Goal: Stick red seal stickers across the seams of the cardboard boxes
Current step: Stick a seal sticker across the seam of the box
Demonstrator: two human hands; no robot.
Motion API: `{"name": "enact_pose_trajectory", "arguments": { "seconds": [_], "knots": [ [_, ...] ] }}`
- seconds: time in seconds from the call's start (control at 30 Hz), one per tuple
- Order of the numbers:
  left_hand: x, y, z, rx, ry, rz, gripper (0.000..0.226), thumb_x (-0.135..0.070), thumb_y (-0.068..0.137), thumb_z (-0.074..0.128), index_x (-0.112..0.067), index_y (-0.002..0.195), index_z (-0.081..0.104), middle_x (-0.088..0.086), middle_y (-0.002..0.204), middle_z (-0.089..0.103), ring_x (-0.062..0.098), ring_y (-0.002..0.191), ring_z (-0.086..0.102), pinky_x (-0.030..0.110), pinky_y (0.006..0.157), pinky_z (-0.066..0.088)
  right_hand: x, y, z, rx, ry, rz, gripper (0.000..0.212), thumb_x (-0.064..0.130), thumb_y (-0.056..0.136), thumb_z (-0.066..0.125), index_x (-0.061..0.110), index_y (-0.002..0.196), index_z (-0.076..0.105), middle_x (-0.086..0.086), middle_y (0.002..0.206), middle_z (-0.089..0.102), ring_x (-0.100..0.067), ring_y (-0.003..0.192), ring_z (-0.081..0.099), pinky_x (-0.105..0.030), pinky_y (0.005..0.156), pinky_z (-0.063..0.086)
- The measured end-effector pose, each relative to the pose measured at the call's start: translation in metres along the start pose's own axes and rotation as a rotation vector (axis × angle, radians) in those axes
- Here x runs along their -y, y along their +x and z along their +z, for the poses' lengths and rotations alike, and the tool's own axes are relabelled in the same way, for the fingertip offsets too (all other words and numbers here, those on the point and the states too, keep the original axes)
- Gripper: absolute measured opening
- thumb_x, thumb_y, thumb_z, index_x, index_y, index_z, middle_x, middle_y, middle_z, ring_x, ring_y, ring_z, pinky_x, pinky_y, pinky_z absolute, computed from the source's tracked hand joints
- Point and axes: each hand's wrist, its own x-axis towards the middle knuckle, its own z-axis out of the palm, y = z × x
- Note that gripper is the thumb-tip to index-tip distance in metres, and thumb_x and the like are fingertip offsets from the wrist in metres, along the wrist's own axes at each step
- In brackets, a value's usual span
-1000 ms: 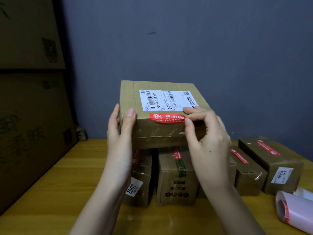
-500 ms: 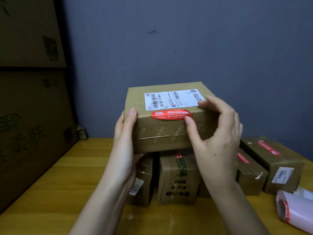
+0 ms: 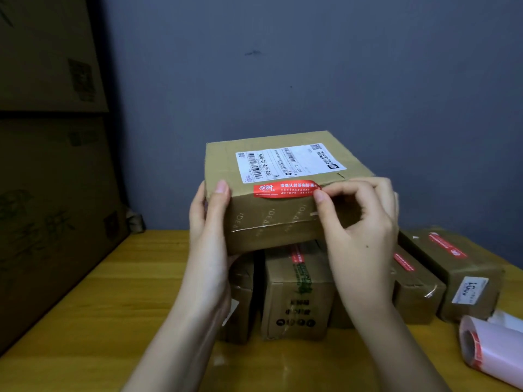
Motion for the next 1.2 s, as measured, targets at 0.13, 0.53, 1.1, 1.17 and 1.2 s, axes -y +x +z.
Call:
{"name": "enact_pose_trajectory", "arguments": {
  "seconds": [0.13, 0.53, 1.1, 1.17, 1.2],
  "knots": [
    [0.001, 0.005, -0.007, -0.047, 0.075, 0.091, 0.07, -0.062, 0.074, 0.064, -0.043, 0.137, 0.04, -0.012, 0.137, 0.052, 0.007, 0.118, 0.057, 0.044, 0.102, 0.045, 0.003, 0.004, -0.002, 0.155, 0.03, 0.138, 0.008, 0.034, 0.091, 0.062, 0.026, 0.088, 0.061, 0.02, 0.094, 0.051, 0.001, 0.097, 0.046, -0.028, 0.084, 0.041],
    [0.009, 0.005, -0.011, -0.081, 0.266, 0.274, 0.083, -0.082, 0.059, 0.06, -0.059, 0.134, 0.032, -0.014, 0.145, 0.036, 0.013, 0.133, 0.042, 0.048, 0.107, 0.038, 0.01, 0.011, -0.01, 0.254, 0.302, 0.352, 0.017, 0.025, 0.086, 0.067, 0.022, 0.073, 0.057, 0.012, 0.08, 0.067, 0.003, 0.085, 0.061, -0.007, 0.065, 0.043],
    [0.01, 0.002, -0.008, -0.12, 0.333, 0.421, 0.08, -0.068, 0.072, 0.053, -0.044, 0.144, 0.026, -0.018, 0.145, 0.032, -0.005, 0.133, 0.034, 0.034, 0.113, 0.034, 0.018, 0.006, -0.009, 0.173, 0.443, 0.386, 0.018, 0.02, 0.08, 0.075, 0.017, 0.085, 0.059, -0.001, 0.084, 0.072, -0.016, 0.08, 0.07, -0.032, 0.071, 0.058],
    [0.01, 0.002, -0.007, -0.122, 0.325, 0.427, 0.08, -0.066, 0.072, 0.054, -0.043, 0.144, 0.027, -0.018, 0.144, 0.033, -0.006, 0.132, 0.034, 0.032, 0.112, 0.034, 0.02, 0.005, -0.008, 0.184, 0.483, 0.412, 0.019, 0.017, 0.081, 0.075, 0.019, 0.085, 0.056, 0.001, 0.089, 0.071, -0.012, 0.082, 0.07, -0.026, 0.069, 0.057],
    [0.011, 0.002, -0.007, -0.122, 0.322, 0.428, 0.08, -0.066, 0.072, 0.054, -0.043, 0.144, 0.027, -0.018, 0.144, 0.033, -0.007, 0.132, 0.035, 0.031, 0.111, 0.035, 0.021, 0.004, -0.006, 0.18, 0.503, 0.42, 0.019, 0.016, 0.081, 0.074, 0.02, 0.084, 0.055, 0.002, 0.091, 0.071, -0.009, 0.085, 0.07, -0.022, 0.069, 0.056]
  ]
}}
